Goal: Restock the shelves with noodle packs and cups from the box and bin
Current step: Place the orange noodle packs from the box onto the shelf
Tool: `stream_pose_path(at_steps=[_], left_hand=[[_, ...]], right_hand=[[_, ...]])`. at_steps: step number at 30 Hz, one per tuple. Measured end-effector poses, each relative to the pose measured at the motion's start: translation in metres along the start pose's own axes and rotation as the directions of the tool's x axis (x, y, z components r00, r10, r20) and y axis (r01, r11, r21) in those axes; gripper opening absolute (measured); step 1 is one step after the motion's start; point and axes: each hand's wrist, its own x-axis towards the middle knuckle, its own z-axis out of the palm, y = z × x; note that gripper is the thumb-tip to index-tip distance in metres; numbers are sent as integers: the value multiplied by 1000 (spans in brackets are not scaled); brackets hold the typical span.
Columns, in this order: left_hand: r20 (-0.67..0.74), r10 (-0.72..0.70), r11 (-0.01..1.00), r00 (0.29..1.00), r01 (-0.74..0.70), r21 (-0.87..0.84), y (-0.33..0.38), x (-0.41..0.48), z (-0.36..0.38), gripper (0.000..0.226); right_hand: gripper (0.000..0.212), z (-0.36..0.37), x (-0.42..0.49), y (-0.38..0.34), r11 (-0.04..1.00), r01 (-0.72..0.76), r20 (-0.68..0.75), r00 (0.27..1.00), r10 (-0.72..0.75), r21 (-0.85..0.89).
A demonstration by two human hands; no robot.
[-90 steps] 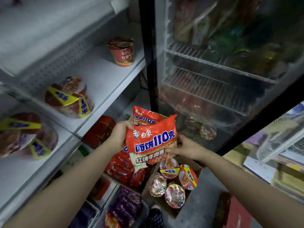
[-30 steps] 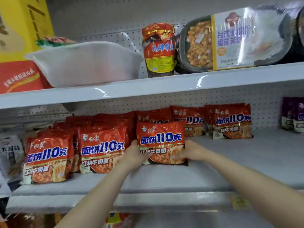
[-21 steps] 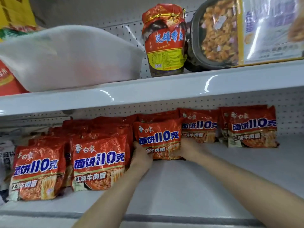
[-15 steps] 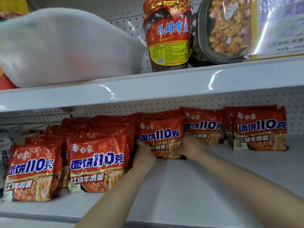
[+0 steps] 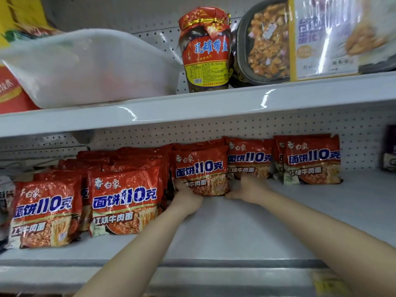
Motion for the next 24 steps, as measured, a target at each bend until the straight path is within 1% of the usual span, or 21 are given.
stream_pose_path(at_steps=[1,3,4,6,7,9,11,13,15,17,20,24], left_hand=[[17,17,1000,1000,-17,-4,1,-8,1,100],[53,44,997,998,-48,66,4,-25,1,96],[61,58,992,996,-65,104,6,-34,2,93],[75,113,984,991,-122,132,13,-56,3,86],[75,163,976,984,-172,133,18,-71,6,81],[85,262,950,961,-273,152,33,-108,12,77],[101,386,907,917,-397,141,42,-142,25,80],[158,474,865,866,-491,99,48,-172,42,84],[207,537,827,818,-559,66,52,-199,63,83],[221,603,781,766,-624,30,55,-225,85,78],[275,656,731,703,-682,0,54,-262,120,70],[447,662,683,601,-729,-31,59,-309,172,67]], right_hand=[[85,-6,-16,-3,1000,-10,-17,1000,10,6],[72,-16,-47,-3,999,-46,-33,998,45,-10],[70,-20,-61,0,998,-70,-36,997,69,-9],[74,-25,-90,6,991,-131,-76,989,129,-19],[75,-28,-107,5,987,-157,-101,983,153,-35],[72,-32,-139,8,985,-158,-155,977,146,-65],[66,-39,-174,7,986,-155,-213,967,137,-67],[63,-49,-211,8,983,-177,-276,948,156,-55],[61,-58,-250,19,974,-221,-326,925,193,-51],[59,-63,-292,36,963,-262,-355,907,226,-57],[60,-66,-359,68,946,-323,-355,888,293,-28],[61,-67,-449,108,893,-450,-319,849,421,-22]])
